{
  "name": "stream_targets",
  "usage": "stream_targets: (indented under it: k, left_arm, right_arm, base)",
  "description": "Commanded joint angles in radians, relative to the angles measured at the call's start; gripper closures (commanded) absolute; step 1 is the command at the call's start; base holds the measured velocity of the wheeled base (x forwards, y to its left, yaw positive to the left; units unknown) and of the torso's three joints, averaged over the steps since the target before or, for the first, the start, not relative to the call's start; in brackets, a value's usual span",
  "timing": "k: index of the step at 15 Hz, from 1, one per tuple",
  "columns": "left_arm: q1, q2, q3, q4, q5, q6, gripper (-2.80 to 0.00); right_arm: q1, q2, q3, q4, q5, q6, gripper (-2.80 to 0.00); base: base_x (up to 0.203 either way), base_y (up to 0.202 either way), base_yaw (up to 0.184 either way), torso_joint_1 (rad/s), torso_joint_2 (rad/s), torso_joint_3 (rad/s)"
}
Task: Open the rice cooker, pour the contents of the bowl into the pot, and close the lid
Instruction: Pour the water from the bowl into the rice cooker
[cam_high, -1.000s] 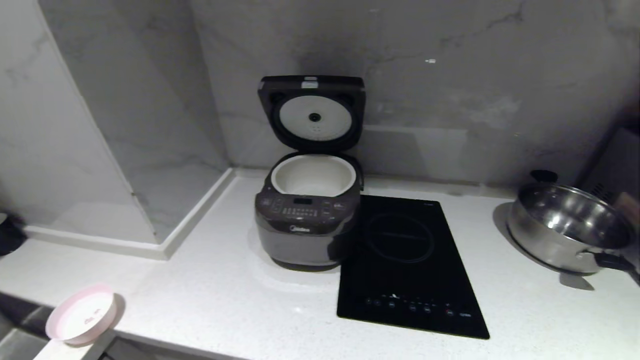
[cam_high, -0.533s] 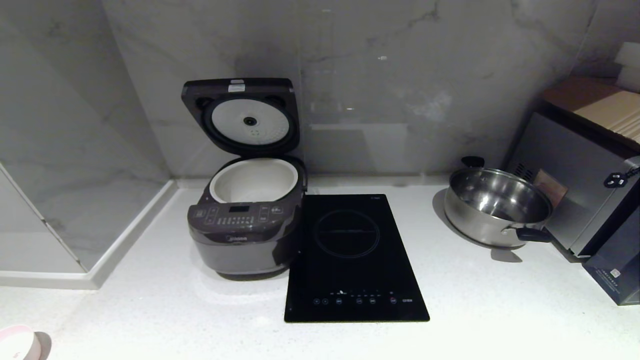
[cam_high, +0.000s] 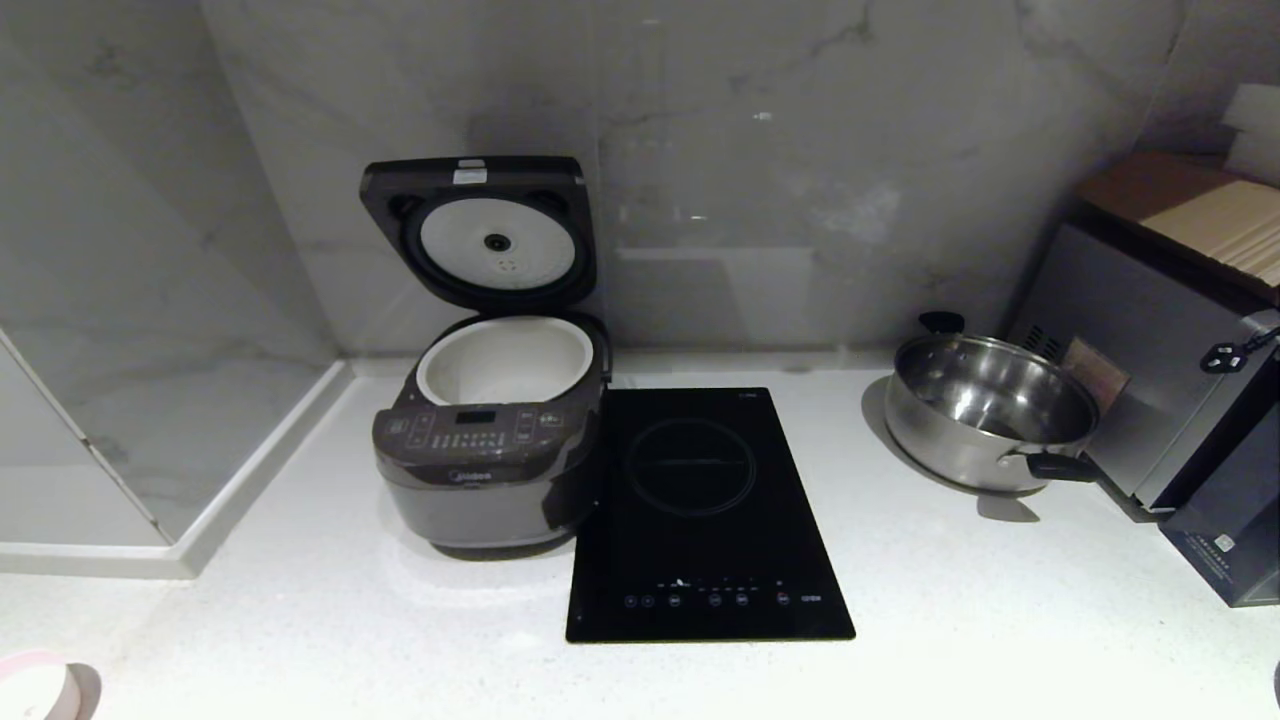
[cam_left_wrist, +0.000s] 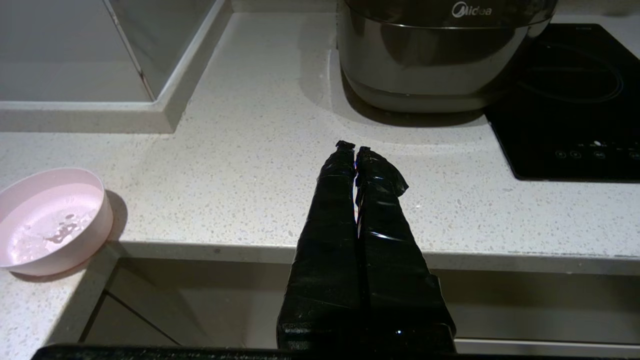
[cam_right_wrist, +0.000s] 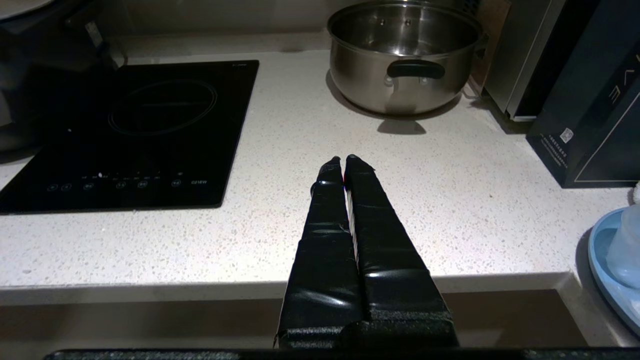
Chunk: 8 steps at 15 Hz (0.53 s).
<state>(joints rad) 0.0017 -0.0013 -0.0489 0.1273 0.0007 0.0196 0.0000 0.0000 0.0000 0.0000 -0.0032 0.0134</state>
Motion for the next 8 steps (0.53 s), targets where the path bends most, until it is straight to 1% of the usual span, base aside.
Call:
stream_targets:
  k: [1,2,8]
  left_arm:
    - [0.001,0.002,0.0,0.0,0.001,0.0,0.0]
    - [0.0,0.001,0.0,0.0,0.001,0.0,0.0]
    - [0.0,0.001,0.0,0.0,-0.008,0.0,0.0]
  right_arm:
    - [0.0,0.0,0.0,0.0,0.0,0.0,0.0]
    - [0.0,0.0,0.0,0.0,0.0,0.0,0.0]
    - [0.0,0.0,0.0,0.0,0.0,0.0,0.0]
  base:
    - [0.0,0.0,0.0,0.0,0.0,0.0]
    - [0.096,0.0,0.0,-0.016,0.0,0.004]
    - [0.192,0.0,0.001,0.009,0.0,0.001]
